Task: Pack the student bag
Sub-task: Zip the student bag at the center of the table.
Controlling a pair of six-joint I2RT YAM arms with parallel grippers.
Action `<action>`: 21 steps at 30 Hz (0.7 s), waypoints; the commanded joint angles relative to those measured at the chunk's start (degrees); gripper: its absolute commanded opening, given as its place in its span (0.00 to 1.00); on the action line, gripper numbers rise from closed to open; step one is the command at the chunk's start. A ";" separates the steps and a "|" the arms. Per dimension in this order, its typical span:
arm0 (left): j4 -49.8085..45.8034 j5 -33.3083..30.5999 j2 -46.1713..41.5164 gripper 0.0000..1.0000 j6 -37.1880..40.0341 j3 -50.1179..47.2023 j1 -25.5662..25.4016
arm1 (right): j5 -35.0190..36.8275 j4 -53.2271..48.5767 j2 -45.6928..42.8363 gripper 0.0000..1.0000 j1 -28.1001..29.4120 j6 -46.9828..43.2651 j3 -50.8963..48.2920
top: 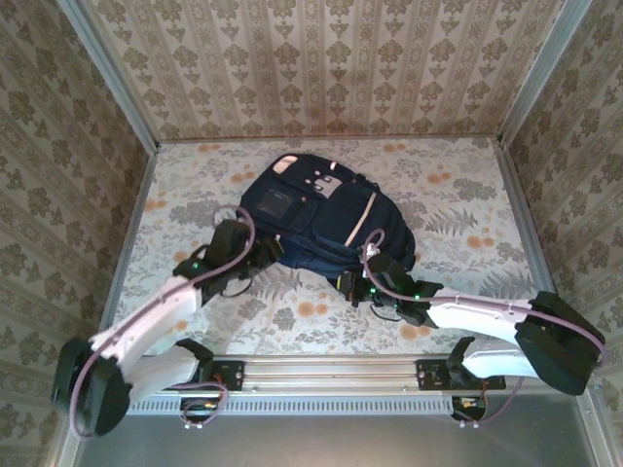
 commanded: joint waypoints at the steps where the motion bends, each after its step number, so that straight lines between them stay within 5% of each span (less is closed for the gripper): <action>1: 4.90 -1.78 -5.67 0.50 -15.38 -8.05 -4.53 | -5.28 9.76 2.40 0.00 0.03 8.35 2.79; 5: 14.06 -8.43 -8.63 0.48 -27.41 -17.25 -12.55 | -5.76 12.46 5.17 0.00 0.04 11.20 3.97; 8: 20.49 -11.23 -3.90 0.49 -29.04 -17.98 -16.36 | -6.42 14.24 6.98 0.00 0.10 12.52 4.58; 16: 37.86 -10.42 14.68 0.51 -30.80 -14.77 -19.78 | -5.94 15.75 7.66 0.00 0.29 13.08 3.76; 21: 46.82 -10.13 21.16 0.45 -32.13 -14.19 -20.32 | -6.27 16.31 7.61 0.00 0.33 12.84 3.31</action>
